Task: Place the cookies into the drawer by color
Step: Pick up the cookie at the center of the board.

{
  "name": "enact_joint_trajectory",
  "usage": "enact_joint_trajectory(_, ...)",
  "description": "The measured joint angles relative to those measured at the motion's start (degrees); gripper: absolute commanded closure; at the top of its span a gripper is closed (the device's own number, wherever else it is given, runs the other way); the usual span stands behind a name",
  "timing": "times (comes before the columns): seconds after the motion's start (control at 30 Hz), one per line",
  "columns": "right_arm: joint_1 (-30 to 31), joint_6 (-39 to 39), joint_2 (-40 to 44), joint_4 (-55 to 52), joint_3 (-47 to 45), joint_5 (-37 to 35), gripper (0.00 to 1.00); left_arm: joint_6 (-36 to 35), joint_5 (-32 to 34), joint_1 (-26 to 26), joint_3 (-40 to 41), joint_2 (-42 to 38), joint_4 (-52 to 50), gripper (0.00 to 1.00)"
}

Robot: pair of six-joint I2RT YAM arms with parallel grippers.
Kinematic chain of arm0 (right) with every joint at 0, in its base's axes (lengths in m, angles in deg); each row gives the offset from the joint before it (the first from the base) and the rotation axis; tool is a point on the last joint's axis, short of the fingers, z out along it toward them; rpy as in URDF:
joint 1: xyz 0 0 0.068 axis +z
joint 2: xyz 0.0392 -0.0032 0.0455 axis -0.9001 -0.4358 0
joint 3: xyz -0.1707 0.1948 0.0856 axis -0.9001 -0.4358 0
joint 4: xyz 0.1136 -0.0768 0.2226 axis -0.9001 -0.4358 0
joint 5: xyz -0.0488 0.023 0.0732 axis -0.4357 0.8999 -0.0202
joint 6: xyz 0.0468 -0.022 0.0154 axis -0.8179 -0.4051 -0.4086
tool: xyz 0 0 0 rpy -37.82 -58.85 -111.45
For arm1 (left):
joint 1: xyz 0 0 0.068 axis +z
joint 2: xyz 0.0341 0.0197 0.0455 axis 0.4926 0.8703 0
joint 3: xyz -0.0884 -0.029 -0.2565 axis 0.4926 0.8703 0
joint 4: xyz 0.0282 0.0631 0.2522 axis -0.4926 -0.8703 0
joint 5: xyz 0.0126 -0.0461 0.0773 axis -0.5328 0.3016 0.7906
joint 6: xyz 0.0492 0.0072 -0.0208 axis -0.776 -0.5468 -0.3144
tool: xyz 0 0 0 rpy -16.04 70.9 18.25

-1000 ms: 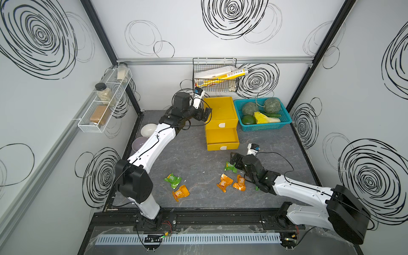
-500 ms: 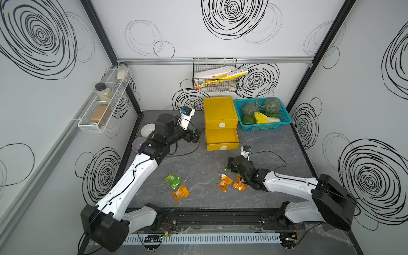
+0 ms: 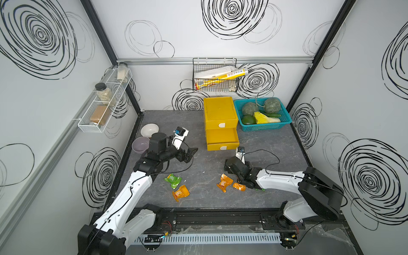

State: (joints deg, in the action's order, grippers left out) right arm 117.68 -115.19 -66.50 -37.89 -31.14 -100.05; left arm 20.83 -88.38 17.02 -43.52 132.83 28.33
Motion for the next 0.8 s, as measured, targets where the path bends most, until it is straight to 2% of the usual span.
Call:
enact_joint_trajectory(0.3,0.3,1.6,-5.2,-0.3,2.7,-0.7,0.09,0.1,-2.7,0.6,0.7,0.1,2.4,0.01)
enact_joint_trajectory(0.8,0.3,1.8,-9.3,3.1,0.9,-0.8,0.19,0.3,-2.9,0.9,0.8,0.1,2.8,0.01)
